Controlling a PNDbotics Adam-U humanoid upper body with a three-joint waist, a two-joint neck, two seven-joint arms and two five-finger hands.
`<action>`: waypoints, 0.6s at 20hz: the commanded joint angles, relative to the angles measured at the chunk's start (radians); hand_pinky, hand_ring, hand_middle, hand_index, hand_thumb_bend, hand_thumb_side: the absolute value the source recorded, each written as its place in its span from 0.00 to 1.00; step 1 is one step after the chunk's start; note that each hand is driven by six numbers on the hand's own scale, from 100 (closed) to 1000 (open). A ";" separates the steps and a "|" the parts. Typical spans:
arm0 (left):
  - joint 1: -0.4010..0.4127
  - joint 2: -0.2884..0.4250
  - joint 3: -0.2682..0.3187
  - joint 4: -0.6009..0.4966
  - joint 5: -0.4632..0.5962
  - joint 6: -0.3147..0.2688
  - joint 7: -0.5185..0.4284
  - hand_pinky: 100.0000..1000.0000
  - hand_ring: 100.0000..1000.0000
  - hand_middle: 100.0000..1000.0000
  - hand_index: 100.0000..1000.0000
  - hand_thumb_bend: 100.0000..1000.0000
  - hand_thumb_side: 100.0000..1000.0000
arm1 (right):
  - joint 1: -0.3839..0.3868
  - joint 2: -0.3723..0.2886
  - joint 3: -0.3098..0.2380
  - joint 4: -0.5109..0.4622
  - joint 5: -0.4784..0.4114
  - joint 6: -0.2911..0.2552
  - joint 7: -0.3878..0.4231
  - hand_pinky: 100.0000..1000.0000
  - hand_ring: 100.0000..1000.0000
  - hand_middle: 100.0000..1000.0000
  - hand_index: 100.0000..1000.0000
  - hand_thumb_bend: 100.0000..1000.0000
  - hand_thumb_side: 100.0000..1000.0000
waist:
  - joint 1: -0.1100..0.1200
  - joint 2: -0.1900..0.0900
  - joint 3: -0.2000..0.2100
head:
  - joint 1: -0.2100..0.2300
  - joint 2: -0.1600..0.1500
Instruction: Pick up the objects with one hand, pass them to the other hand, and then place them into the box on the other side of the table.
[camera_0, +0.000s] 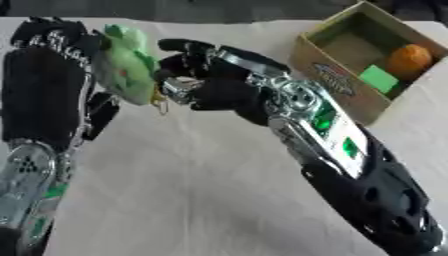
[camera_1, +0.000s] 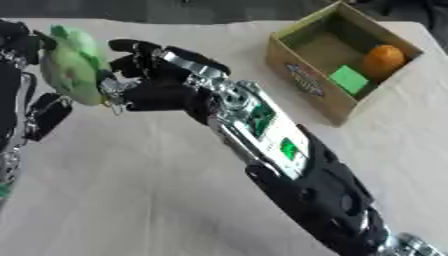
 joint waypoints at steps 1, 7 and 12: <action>-0.027 0.014 0.006 -0.048 0.123 -0.072 -0.002 0.61 0.43 0.20 0.42 0.31 0.00 | -0.017 -0.009 -0.007 -0.020 -0.009 -0.005 -0.004 1.00 1.00 0.85 1.00 0.00 0.19 | 0.005 -0.015 -0.001 | -0.006 -0.012; -0.036 0.032 0.010 -0.062 0.338 -0.282 0.026 0.60 0.41 0.19 0.41 0.25 0.00 | -0.023 -0.009 -0.011 -0.020 -0.006 -0.025 0.000 1.00 1.00 0.85 1.00 0.00 0.17 | 0.006 -0.014 -0.004 | 0.002 -0.018; -0.041 0.044 0.021 -0.042 0.444 -0.387 0.025 0.63 0.42 0.19 0.42 0.24 0.00 | -0.025 -0.008 -0.020 -0.020 0.006 -0.056 -0.002 1.00 1.00 0.85 1.00 0.00 0.16 | 0.004 -0.013 -0.007 | 0.006 -0.014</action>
